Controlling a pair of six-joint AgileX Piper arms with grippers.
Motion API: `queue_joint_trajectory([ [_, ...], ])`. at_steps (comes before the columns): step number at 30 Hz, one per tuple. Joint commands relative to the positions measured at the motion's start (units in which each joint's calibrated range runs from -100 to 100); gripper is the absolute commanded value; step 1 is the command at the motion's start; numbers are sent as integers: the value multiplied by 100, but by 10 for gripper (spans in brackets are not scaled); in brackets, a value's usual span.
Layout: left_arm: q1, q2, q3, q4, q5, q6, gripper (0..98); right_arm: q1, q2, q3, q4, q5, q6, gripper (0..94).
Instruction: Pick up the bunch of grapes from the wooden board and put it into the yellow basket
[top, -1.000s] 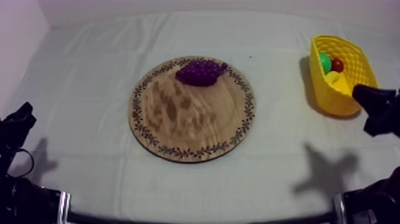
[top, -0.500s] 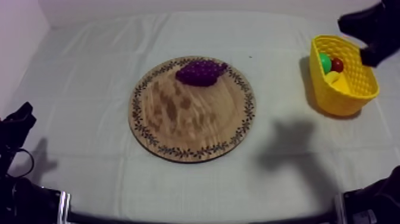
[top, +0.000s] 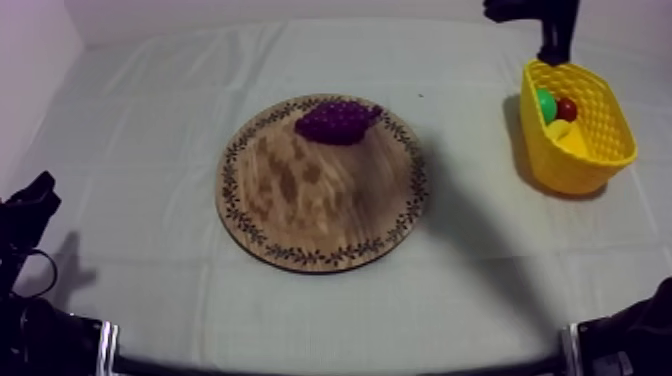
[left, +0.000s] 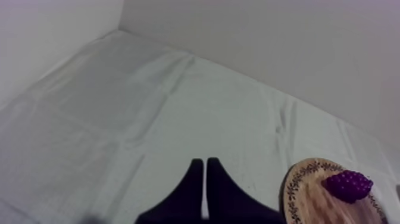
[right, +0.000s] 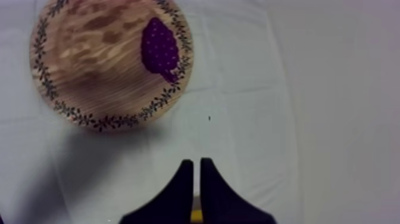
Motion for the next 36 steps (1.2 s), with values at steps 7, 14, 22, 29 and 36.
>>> queue_joint_trajectory([
  [7,2,2,-4,1,0,1,0,-287,1754,-1723,207,743,59,143],
  [14,2,2,-4,1,0,1,0,-465,2791,-2887,291,1296,78,214],
  [22,2,2,-4,1,0,1,0,-548,3361,-3434,390,1477,0,495],
  [29,2,2,-4,1,0,1,0,-592,3502,-3484,412,1536,-81,714],
  [36,2,2,-4,1,0,1,0,-643,3700,-3506,439,1555,-137,770],
])
